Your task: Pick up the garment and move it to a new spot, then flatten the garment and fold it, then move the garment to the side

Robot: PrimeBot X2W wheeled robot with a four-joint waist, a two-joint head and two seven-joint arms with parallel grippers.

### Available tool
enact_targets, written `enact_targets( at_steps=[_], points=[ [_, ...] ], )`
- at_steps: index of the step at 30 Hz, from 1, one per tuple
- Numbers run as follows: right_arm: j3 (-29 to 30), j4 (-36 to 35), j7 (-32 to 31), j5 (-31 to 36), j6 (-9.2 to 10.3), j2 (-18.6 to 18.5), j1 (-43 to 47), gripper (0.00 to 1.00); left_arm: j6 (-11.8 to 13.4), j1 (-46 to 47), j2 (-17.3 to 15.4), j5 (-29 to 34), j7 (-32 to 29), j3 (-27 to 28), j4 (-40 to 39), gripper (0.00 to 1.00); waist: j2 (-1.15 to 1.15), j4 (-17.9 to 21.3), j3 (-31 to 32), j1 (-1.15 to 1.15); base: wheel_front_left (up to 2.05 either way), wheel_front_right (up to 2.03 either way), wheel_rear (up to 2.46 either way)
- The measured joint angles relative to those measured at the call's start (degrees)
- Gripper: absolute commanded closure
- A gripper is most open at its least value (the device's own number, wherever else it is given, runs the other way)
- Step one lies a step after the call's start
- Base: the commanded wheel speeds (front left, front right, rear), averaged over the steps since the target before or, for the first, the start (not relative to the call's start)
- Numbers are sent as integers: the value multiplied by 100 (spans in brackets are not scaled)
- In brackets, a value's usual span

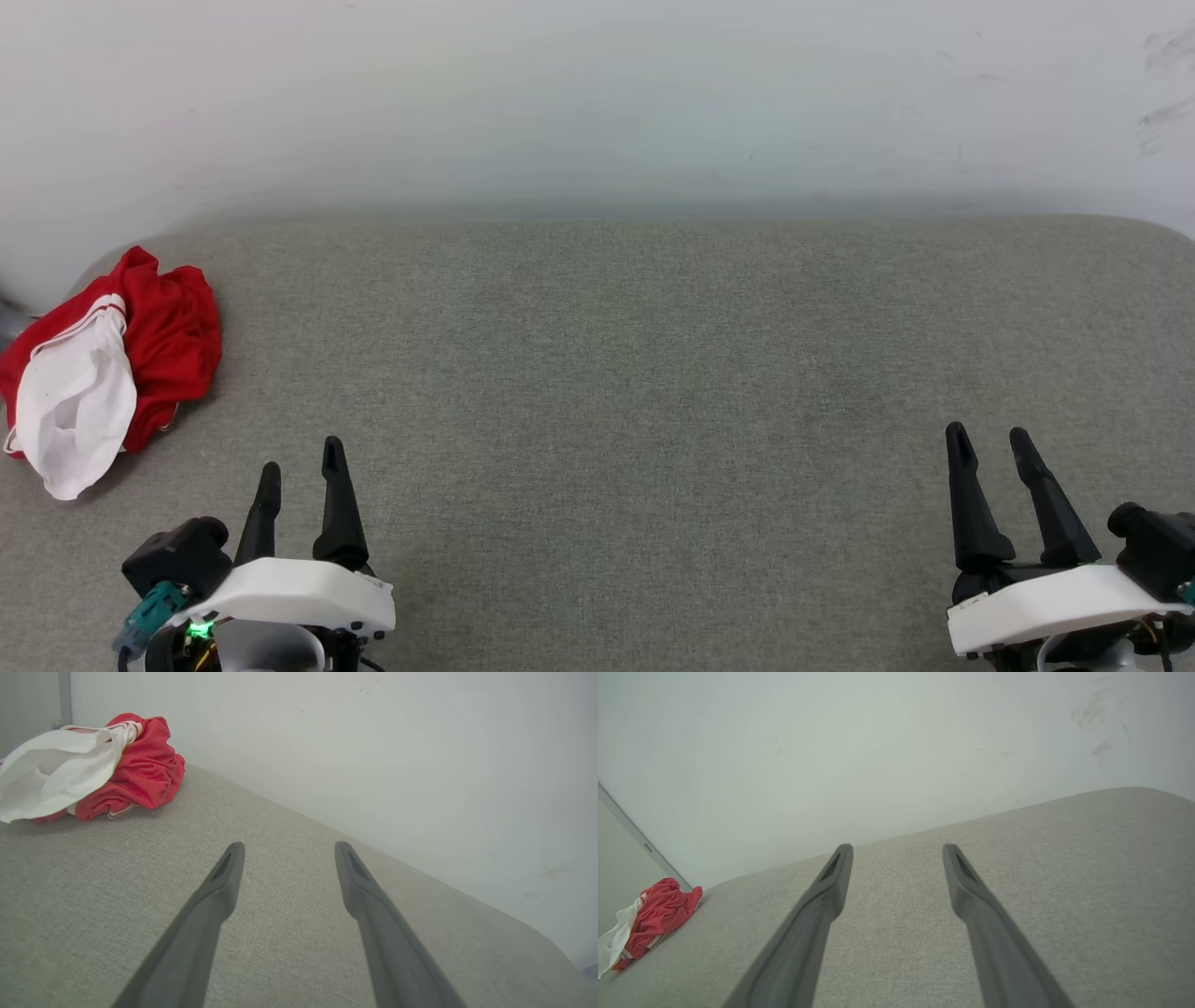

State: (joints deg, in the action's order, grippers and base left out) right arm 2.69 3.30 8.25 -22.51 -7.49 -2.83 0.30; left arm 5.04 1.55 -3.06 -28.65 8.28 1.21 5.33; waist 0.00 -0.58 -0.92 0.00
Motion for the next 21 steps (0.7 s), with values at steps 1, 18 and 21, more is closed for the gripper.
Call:
enact_targets(
  at_steps=[1,18,21],
  points=[
    [-4,-3,18,59,0,0,6,0,8,-8,-2,65,9,-13,0,0,0,-1,0,0,0,0,0],
    [-43,-137,242,1087,0,-1,118,0,140,-77,-38,1027,252,-172,-33,0,0,-11,-13,0,0,0,0],
    [-34,-167,291,1216,-1,-1,126,0,149,-99,-41,1178,293,-204,-34,0,0,-13,-14,0,0,0,0]
  ],
)
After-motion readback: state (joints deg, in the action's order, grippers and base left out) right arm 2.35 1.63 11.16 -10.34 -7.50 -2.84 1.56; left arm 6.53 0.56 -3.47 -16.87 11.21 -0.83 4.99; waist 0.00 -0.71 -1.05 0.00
